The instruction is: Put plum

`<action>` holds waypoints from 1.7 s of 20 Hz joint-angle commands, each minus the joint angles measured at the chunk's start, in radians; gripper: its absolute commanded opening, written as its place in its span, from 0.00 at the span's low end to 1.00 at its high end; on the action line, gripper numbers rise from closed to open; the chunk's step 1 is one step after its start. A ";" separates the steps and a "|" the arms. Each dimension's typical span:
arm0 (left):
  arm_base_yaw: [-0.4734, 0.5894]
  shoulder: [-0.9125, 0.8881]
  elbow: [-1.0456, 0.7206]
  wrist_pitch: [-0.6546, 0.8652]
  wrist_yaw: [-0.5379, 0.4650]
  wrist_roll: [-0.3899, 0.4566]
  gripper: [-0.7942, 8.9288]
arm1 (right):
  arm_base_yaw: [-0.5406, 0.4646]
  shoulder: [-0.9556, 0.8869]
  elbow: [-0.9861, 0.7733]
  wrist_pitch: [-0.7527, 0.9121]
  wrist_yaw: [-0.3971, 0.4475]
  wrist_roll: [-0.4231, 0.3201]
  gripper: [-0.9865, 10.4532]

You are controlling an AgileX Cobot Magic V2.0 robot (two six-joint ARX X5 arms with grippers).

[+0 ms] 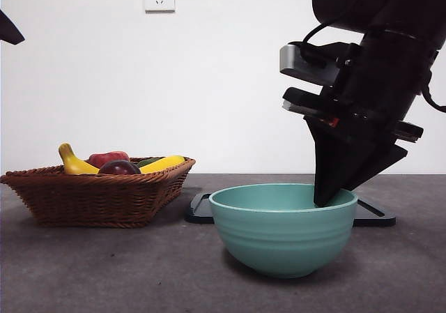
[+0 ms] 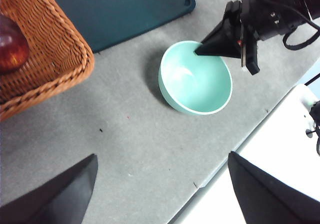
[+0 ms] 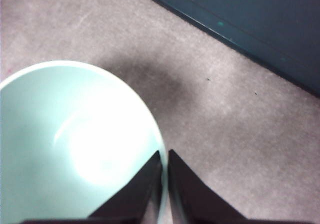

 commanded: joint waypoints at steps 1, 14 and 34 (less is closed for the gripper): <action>-0.004 0.006 0.023 0.002 0.006 0.013 0.50 | 0.007 0.016 0.005 0.013 0.001 0.009 0.10; -0.004 0.006 0.023 -0.002 0.006 0.013 0.50 | 0.006 0.016 0.006 -0.011 0.003 0.015 0.30; -0.004 0.006 0.023 -0.002 0.006 0.013 0.50 | 0.005 -0.509 0.219 -0.391 0.081 0.017 0.30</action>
